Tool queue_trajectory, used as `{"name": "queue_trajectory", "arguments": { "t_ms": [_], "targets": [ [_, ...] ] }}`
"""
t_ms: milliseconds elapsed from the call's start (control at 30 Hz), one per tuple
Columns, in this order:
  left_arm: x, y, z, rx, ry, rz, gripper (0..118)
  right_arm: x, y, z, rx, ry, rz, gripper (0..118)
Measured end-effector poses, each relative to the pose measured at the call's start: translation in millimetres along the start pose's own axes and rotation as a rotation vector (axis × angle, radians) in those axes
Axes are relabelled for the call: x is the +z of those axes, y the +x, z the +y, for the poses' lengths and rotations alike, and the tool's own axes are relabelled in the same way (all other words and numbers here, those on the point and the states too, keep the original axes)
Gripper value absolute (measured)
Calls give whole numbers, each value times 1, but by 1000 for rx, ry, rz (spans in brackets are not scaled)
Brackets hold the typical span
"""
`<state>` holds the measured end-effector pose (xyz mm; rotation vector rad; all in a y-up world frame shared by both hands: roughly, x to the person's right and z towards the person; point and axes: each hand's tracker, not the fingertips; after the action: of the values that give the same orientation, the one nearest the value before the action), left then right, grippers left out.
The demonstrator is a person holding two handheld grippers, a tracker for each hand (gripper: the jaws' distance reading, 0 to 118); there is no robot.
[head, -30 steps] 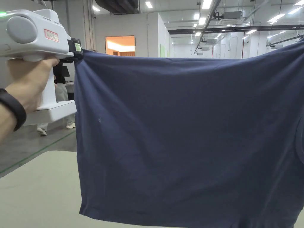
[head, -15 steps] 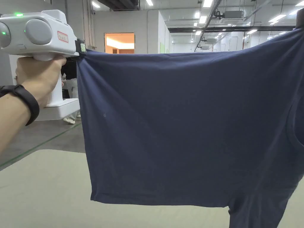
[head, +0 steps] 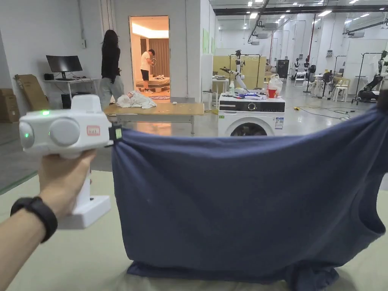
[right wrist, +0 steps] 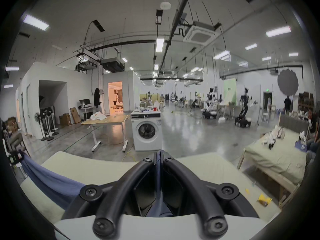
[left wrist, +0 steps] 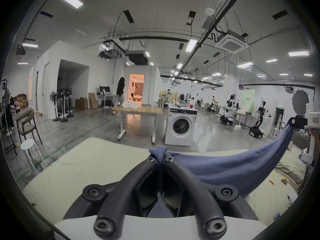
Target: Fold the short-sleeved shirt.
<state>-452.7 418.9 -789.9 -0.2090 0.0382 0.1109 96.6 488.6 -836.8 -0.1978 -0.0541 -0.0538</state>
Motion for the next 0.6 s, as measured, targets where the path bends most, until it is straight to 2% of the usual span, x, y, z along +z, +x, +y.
{"name": "queue_trajectory", "arguments": {
  "t_ms": [200,267,333,433,533,600],
  "targets": [
    [76,-12,-107,75,-37,-130,0,66,32,-93,23,-45,86,1],
    [108,-21,-146,149,-53,-171,0,98,41,-130,29,-55,85,1],
    [137,-28,-182,164,-102,-183,0,129,52,-169,32,-75,92,1],
    [183,-34,-245,163,-161,-186,0,189,64,-239,-56,-134,91,1],
    [228,-38,-299,191,-220,-153,0,243,69,-299,-49,-217,63,1],
    [246,-51,-327,212,-260,-124,0,273,75,-331,-118,-251,62,1]
  ]
}}
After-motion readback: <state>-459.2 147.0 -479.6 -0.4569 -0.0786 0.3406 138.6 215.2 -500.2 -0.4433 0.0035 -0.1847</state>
